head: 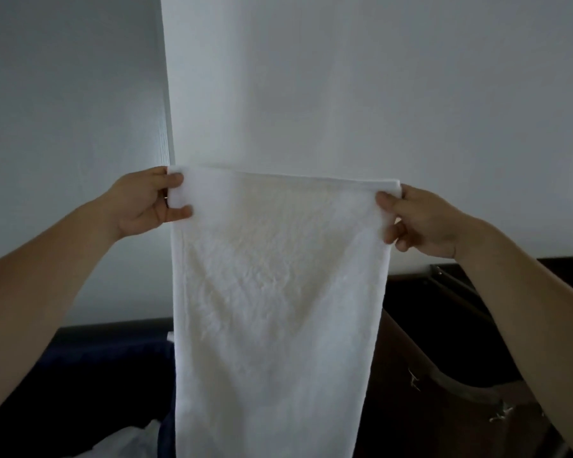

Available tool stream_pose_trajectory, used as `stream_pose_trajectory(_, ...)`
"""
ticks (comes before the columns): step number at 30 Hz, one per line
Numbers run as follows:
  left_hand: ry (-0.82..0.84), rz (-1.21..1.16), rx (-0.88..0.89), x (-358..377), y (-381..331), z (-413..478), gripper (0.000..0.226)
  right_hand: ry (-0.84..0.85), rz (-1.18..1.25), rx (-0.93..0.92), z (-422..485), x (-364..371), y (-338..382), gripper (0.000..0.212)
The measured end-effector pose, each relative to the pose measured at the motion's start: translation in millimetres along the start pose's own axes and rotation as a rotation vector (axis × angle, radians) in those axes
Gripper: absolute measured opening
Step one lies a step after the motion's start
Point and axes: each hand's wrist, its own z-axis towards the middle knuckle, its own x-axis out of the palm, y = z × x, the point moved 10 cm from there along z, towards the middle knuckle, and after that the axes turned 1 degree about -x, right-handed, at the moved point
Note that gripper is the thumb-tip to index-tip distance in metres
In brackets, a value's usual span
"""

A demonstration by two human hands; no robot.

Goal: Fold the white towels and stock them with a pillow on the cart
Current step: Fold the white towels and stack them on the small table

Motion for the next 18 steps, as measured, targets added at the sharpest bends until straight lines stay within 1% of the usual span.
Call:
stream_pose_trajectory(2, 0.020, 0.011, 0.022, 2.6, -0.1, -2.0, 0.017, -0.008, 0.032, -0.031, 0.3, -5.5, -0.5, 0.020)
stream_pose_trajectory(3, 0.035, 0.011, 0.048, 4.8, -3.3, -2.4, 0.018, -0.054, 0.049, -0.072, 0.1, -11.0, 4.9, 0.021)
stream_pose_trajectory(5, 0.039, 0.002, 0.122, 10.8, -15.3, -3.5, 0.019, -0.199, 0.094, -0.173, -0.9, -22.1, 17.9, 0.017)
stream_pose_trajectory(6, 0.019, 0.010, 0.153, 11.9, -19.9, -3.5, 0.017, -0.268, 0.102, -0.208, -0.4, -25.3, 22.9, 0.015)
stream_pose_trajectory(7, -0.013, 0.030, 0.164, 11.2, -20.9, -3.1, 0.016, -0.302, 0.084, -0.218, 0.4, -24.2, 25.1, 0.013)
stream_pose_trajectory(9, -0.075, 0.094, 0.145, 7.6, -12.8, -2.1, 0.014, -0.310, 0.025, -0.220, 0.6, -19.5, 24.7, 0.012)
stream_pose_trajectory(11, -0.092, 0.112, 0.149, 9.4, -4.7, 1.1, 0.013, -0.369, 0.006, -0.284, 0.2, -24.3, 31.0, 0.013)
stream_pose_trajectory(13, -0.162, 0.111, 0.165, 8.2, -1.3, 3.6, 0.011, -0.419, -0.003, -0.289, 1.9, -27.8, 26.9, 0.014)
stream_pose_trajectory(15, -0.241, 0.159, 0.185, 8.0, -1.4, 7.4, 0.011, -0.406, -0.015, -0.260, 8.6, -26.3, 17.2, 0.015)
stream_pose_trajectory(18, -0.274, 0.220, 0.204, 15.3, 0.1, 15.0, 0.010, -0.391, 0.028, -0.233, 19.6, -32.0, -0.7, 0.013)
